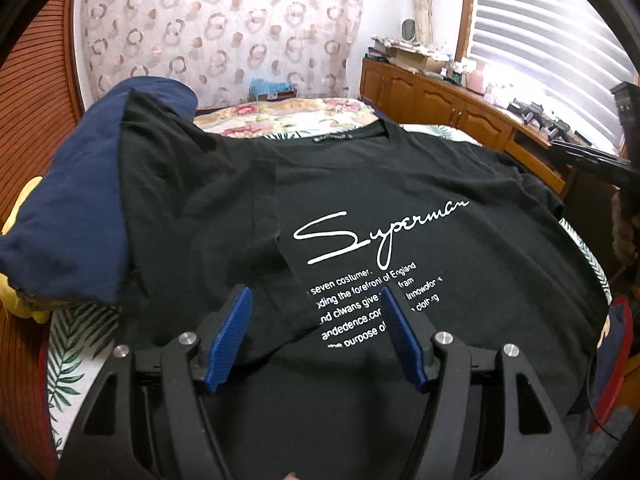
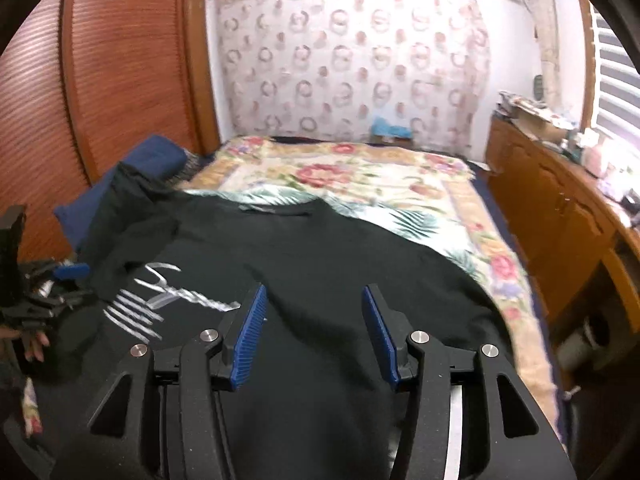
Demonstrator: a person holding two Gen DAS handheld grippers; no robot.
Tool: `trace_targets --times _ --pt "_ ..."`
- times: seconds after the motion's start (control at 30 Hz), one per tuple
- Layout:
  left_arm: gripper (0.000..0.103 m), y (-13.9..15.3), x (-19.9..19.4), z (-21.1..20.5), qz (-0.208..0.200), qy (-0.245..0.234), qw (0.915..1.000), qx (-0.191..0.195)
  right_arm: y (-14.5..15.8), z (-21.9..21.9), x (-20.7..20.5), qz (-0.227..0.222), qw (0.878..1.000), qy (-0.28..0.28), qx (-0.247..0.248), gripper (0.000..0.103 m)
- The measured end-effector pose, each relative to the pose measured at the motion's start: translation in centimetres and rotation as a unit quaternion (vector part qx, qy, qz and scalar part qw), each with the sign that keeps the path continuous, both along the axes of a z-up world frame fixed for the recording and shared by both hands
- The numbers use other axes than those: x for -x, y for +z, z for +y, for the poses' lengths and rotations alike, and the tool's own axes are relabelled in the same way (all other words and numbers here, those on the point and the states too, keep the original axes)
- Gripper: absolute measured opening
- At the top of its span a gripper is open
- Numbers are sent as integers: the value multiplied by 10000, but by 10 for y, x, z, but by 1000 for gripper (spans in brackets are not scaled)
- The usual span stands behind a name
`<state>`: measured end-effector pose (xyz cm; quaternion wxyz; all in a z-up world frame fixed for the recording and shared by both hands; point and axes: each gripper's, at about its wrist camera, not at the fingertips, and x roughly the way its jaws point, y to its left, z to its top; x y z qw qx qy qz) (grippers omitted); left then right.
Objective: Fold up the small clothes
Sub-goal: 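Move the right tool to the opposite shirt side edge and grasp it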
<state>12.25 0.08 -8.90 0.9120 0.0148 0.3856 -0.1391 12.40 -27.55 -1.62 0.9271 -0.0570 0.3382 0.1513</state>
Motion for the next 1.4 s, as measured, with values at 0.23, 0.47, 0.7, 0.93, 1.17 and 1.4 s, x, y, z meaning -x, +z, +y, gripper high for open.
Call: trace_targets --times 0.23,0.47,0.7,0.93,1.17,1.4 --pt "66 -12 -13 -7 237 50 9996 -113 -9 -52 8 168 9990 -392 164 51" --pt "66 -19 -17 -12 373 22 9992 -167 -35 -76 1 527 9957 -644 396 51" --pt "71 -23 -18 -21 450 -86 9984 -327 -53 -90 -4 809 9935 -770 205 51" --pt "91 -26 -20 -31 521 -309 9971 -455 -63 -104 -12 1018 9907 -906 -42 51" --pt "100 -27 -18 -34 571 -411 9963 -498 -70 -118 -27 1078 9880 -1097 -142 51" --pt "101 -26 -18 -35 561 -400 9963 -513 -63 -146 -38 921 9847 -1449 -284 51"
